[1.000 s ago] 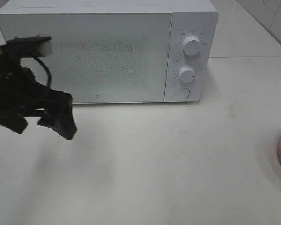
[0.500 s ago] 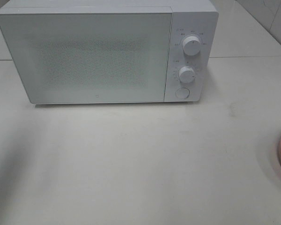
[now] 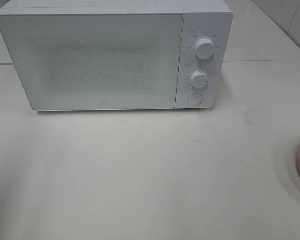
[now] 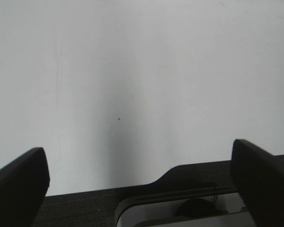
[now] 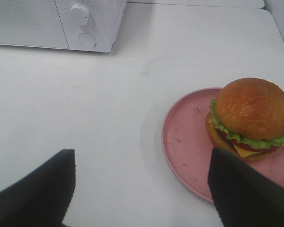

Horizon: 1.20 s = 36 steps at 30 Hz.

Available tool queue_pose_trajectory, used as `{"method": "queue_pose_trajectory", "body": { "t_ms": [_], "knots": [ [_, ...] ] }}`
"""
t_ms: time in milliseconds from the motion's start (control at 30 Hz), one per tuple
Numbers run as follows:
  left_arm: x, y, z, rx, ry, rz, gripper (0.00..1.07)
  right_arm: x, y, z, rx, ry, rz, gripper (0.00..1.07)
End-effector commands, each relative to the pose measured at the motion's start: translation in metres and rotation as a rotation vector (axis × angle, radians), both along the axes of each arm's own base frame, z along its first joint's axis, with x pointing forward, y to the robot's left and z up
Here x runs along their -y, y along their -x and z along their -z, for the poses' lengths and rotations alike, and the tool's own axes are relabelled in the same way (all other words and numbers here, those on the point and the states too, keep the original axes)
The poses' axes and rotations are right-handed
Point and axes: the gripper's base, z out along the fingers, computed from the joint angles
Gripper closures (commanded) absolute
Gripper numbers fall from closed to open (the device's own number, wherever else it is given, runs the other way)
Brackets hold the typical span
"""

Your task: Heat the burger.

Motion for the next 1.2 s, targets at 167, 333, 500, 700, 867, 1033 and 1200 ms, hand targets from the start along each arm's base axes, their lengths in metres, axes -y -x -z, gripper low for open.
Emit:
{"method": "queue_pose_trajectory", "body": {
  "t_ms": [167, 333, 500, 700, 867, 1033, 1200],
  "knots": [
    [-0.004, 0.049, 0.039, 0.1, -0.031, -0.011, 0.1, 0.0, 0.004, 0.0, 0.032, 0.005, -0.003, 0.31],
    [-0.005, 0.059, 0.063, 0.143, -0.034, -0.02, 0.1, 0.0, 0.004, 0.0, 0.032, 0.005, -0.003, 0.31],
    [-0.005, 0.072, 0.07, 0.258, -0.032, -0.029, 0.1, 0.0, 0.004, 0.0, 0.032, 0.005, -0.003, 0.31],
    [-0.005, 0.091, 0.066, 0.379, -0.01, -0.03, 0.1, 0.0, 0.004, 0.0, 0.032, 0.005, -0.003, 0.31],
    [-0.001, 0.111, 0.063, 0.513, 0.047, -0.017, 0.1, 0.0, 0.004, 0.0, 0.032, 0.005, -0.003, 0.31],
    [-0.001, 0.126, 0.063, 0.606, 0.048, -0.015, 0.1, 0.0, 0.004, 0.0, 0.032, 0.005, -0.003, 0.31],
    [-0.001, 0.125, 0.064, 0.603, 0.052, -0.015, 0.1, 0.0, 0.003, 0.0, 0.028, 0.006, -0.002, 0.31]
  ]
}}
